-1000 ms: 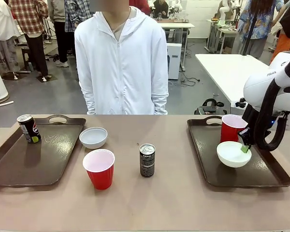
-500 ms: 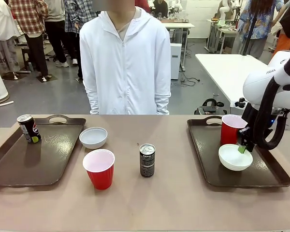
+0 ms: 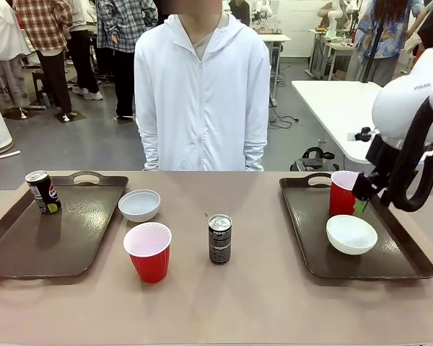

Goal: Prepare tableware on both trays.
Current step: Pick up a Picnic Bowl from the table and place it on a Handle tray.

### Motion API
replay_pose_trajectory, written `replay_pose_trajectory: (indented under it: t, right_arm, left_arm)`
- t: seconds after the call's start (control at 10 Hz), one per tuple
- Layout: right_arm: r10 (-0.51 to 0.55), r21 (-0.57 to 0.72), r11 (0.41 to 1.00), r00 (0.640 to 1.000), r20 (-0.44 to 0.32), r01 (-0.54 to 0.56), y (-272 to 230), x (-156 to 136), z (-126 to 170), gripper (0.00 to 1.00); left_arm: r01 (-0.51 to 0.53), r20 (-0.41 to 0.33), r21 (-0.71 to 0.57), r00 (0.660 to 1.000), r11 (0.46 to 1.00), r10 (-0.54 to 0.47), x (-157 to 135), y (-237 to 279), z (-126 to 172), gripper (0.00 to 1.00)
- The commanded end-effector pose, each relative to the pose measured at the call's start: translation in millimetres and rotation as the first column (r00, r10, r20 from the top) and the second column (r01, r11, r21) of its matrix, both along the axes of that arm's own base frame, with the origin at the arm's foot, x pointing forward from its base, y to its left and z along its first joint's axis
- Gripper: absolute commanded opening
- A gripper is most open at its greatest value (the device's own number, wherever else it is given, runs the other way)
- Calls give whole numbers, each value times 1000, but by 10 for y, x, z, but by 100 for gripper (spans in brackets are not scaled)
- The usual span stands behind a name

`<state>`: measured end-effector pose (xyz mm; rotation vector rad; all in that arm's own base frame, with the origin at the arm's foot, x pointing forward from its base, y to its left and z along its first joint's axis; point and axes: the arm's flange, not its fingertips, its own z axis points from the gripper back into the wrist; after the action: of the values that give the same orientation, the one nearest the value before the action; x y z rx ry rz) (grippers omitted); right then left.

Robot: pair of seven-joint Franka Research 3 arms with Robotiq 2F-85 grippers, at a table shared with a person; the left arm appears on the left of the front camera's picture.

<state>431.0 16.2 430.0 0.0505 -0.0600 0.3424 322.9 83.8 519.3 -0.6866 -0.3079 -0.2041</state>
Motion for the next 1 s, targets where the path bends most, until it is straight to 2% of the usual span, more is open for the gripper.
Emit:
replay_pose_trajectory:
  t: [0.0, 0.2, 0.3, 0.4, 0.9]
  right_arm:
    - [-45, -45, 998, 998, 40, 46, 68, -113, 397, 100]
    - [-112, -45, 993, 994, -5, 112, 73, -36, 649, 100]
    - [-123, -72, 990, 992, -33, 120, 70, 45, 681, 96]
    - [-62, -18, 998, 997, 40, 63, 85, -148, 623, 96]
    - [-62, -18, 998, 997, 40, 63, 85, -148, 623, 96]
  left_arm:
    - [8, 13, -18, 1000, 1000, -8, 6, -3, 0, 100]
    - [8, 13, -18, 1000, 1000, -8, 6, -3, 0, 100]
    - [8, 13, -18, 1000, 1000, -8, 6, -3, 0, 100]
    - [8, 13, -18, 1000, 1000, -8, 6, -3, 0, 100]
    - [8, 13, -18, 1000, 1000, -8, 6, -3, 0, 100]
